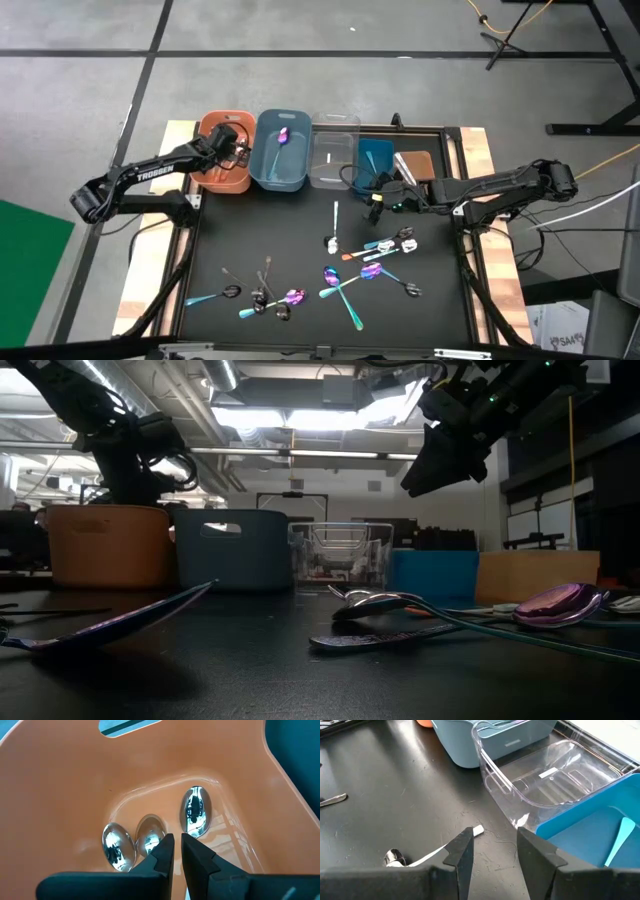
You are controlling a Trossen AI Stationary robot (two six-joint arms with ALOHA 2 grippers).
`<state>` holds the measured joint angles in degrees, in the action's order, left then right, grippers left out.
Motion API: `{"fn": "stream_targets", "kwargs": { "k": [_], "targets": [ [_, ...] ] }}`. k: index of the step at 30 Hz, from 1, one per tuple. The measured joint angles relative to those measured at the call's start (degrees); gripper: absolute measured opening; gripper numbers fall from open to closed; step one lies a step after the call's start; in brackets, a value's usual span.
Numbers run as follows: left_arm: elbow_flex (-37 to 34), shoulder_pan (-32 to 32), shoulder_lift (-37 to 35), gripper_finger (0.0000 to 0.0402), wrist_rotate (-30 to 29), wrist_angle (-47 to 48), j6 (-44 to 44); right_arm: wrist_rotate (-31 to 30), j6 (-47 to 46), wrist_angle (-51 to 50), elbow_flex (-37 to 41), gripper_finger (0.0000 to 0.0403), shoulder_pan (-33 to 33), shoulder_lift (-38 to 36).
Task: Sort silverware by color (type)
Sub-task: Put the purple spoon into the left blue bin
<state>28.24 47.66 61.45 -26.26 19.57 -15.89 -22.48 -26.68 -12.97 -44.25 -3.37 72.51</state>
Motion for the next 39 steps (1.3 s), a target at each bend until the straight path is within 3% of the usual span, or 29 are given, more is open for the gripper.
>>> {"fn": "stream_targets", "kwargs": {
  "k": [7,19,33,39],
  "targets": [
    [3.4,0.0,-1.7,0.0028,1.0,0.4,0.0,0.0,0.0,0.0,0.0,0.014,0.0,0.0],
    [12.7,-3.2,-7.8,0.0028,9.2,0.3,0.1,0.0,0.0,0.0,0.0,0.014,0.0,0.0],
    [16.6,-22.9,-8.2,0.0028,16.2,-1.2,3.2,0.1,-0.1,0.0,0.0,0.014,0.0,0.0],
    [16.6,-29.9,-8.2,0.0028,14.7,-1.2,3.0,6.7,-3.2,0.0,0.0,0.014,-0.1,0.0]
  ]
}}
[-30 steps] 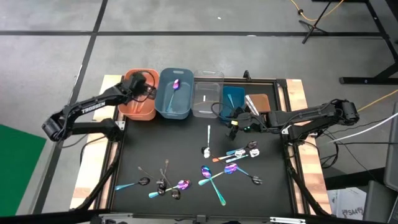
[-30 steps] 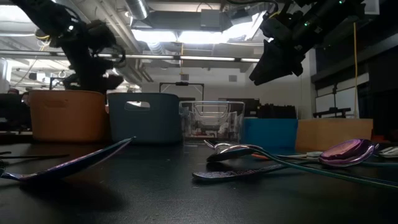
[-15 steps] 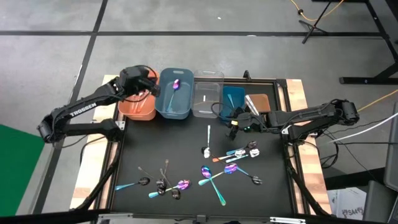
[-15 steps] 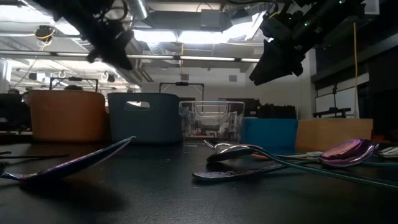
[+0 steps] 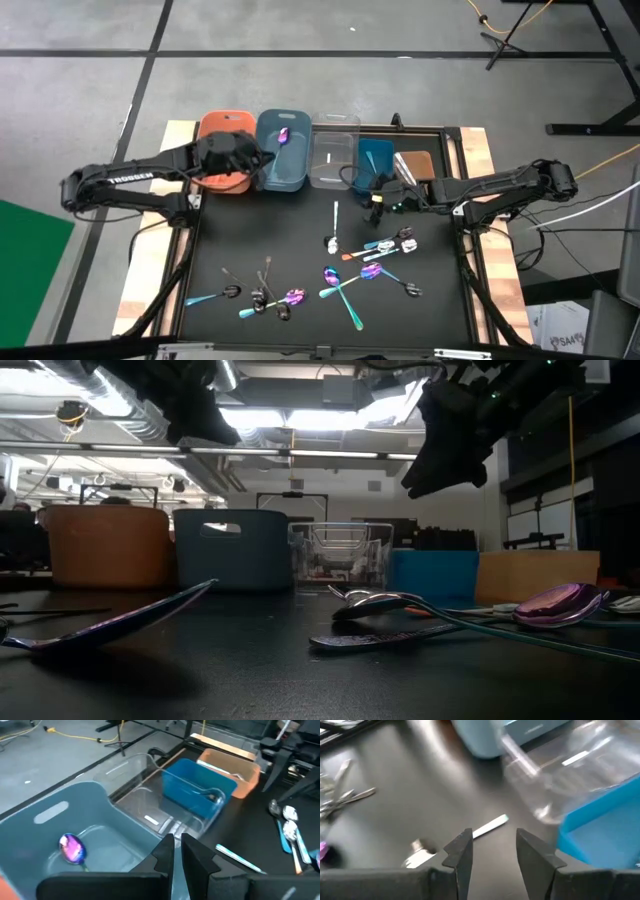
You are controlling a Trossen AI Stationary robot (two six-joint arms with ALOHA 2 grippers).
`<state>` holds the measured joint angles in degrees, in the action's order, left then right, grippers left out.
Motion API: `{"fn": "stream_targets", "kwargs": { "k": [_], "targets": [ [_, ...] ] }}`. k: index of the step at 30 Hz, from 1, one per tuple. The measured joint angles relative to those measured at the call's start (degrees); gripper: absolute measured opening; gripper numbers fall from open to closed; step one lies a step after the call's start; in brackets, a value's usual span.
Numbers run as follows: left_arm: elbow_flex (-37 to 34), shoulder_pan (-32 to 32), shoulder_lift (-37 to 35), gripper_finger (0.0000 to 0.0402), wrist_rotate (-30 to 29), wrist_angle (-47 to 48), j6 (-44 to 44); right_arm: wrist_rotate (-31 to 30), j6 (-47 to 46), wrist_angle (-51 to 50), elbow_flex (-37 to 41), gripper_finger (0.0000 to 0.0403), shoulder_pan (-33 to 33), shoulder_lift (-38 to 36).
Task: Sort silverware by color (type)
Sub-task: Put the purple spoon into the left blue bin
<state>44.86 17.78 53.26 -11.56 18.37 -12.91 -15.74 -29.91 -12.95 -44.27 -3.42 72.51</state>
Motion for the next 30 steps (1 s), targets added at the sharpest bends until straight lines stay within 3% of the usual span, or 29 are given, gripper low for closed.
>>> {"fn": "stream_targets", "kwargs": {
  "k": [4,12,24,30],
  "targets": [
    [0.0,-2.4,0.0,0.0028,-1.9,0.0,0.0,5.9,-1.9,0.7,0.0,0.014,-1.8,0.0],
    [0.0,-4.9,0.0,0.0028,-4.0,0.0,-0.4,6.7,-3.3,11.1,0.0,0.014,-12.1,0.0],
    [0.0,-7.6,0.0,0.0028,-4.0,0.0,-0.4,-6.4,-23.3,13.7,-0.2,0.014,-27.6,1.6],
    [-0.8,-9.5,0.0,0.0028,-4.0,0.1,-0.4,-10.8,-29.9,11.3,-8.3,0.014,-33.3,7.9]
  ]
}}
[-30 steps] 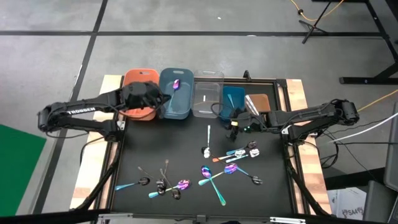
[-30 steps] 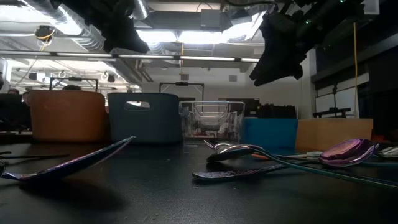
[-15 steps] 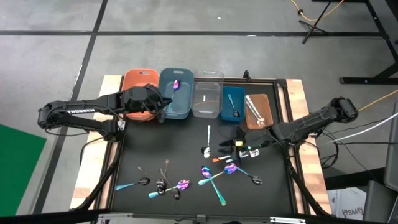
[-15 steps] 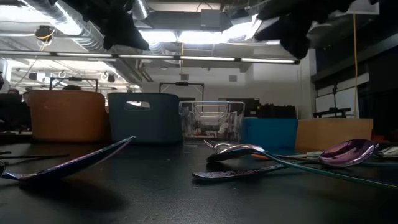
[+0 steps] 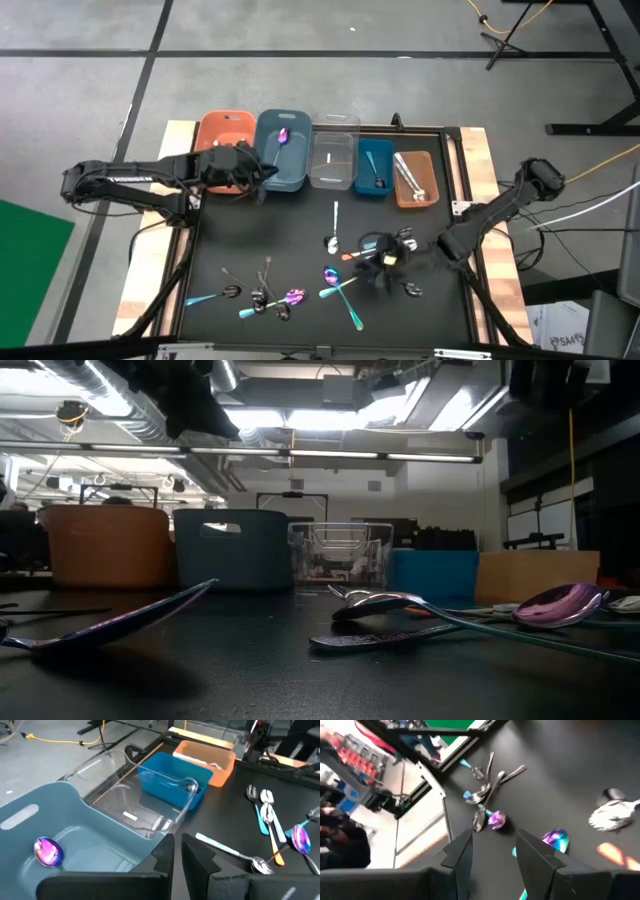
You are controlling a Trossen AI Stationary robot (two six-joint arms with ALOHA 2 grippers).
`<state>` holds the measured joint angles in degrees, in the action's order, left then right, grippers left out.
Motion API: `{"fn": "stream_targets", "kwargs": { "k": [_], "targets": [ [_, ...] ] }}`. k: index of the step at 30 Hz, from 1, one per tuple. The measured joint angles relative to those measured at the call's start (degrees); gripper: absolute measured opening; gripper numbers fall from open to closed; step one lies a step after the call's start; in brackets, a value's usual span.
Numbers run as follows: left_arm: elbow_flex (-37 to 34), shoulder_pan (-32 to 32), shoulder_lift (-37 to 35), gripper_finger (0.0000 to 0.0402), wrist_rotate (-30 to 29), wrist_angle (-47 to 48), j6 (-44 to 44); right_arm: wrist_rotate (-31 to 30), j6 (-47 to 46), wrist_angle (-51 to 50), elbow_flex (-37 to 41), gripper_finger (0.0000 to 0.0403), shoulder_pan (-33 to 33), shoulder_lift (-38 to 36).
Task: Sort silverware by color (type)
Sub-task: Put the purple spoon into the left blue bin
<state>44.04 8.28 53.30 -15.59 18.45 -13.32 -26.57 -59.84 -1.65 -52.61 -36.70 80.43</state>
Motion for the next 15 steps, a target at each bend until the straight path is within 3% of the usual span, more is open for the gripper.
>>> {"fn": "stream_targets", "kwargs": {
  "k": [6,11,15],
  "targets": [
    [-0.9,-1.2,0.0,0.0028,0.0,0.0,0.0,-1.2,-2.3,-21.9,-17.5,0.014,-1.2,9.9],
    [-0.9,-2.1,0.0,0.0028,0.0,0.0,2.2,3.4,-11.6,-44.9,-32.8,0.014,-1.2,19.6],
    [-0.9,-3.2,0.0,0.0028,-0.1,0.0,4.7,7.2,-15.3,-53.0,-40.5,0.014,-1.2,26.4]
  ]
}}
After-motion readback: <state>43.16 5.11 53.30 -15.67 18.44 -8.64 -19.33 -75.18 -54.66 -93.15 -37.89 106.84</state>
